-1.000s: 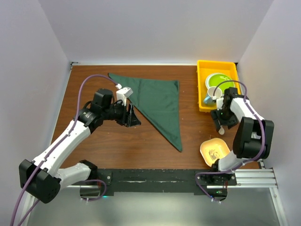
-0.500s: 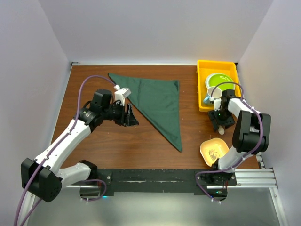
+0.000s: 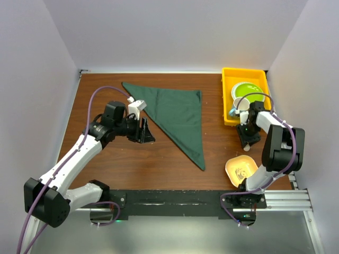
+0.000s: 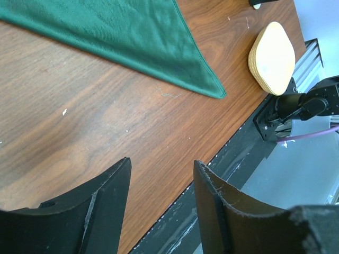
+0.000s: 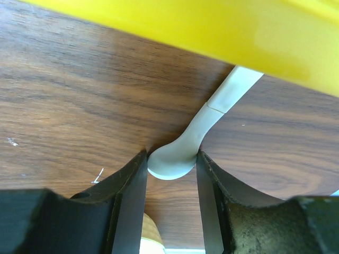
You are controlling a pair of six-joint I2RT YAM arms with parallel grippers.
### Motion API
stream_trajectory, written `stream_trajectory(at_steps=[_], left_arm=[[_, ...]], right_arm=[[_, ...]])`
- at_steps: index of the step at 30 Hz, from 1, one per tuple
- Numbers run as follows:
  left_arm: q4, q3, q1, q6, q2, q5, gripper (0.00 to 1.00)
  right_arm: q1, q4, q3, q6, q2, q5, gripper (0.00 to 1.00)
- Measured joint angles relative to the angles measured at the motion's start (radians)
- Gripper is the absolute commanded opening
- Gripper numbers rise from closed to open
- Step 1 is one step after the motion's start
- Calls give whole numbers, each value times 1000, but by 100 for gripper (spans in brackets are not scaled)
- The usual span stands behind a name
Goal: Fold the napkin, place the utensils inside, and roll it up
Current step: Grab a utensil with the right arm, then place the utensil onto the napkin
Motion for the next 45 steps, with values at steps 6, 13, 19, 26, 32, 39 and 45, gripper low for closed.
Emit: stream_trajectory(at_steps=[6,13,19,26,32,39,45], left_arm=[[-2,-2,5,4,-11,0,55],[-1,-16,5,7,-15,0,55],[0,-17,5,7,-16,3,55],[0,-17,5,7,-19,8,55],[12,-43,5,6,-32,24,57],[43,-51,14,1,-31,29,61],[113,-55,52,-45,-14,74,61]], right_arm=[[0,-2,0,0,-2,2,18],[-1,-8,-9,2,-64,14,3],[-1,-39,-11,0,-169,25,0],[-1,-63,-27,0,-219,73,0],[-1,-100,-60,0,-356,136,0],[28,-182,-51,0,-395,164,0],[292,-295,78,0,-384,137,0]])
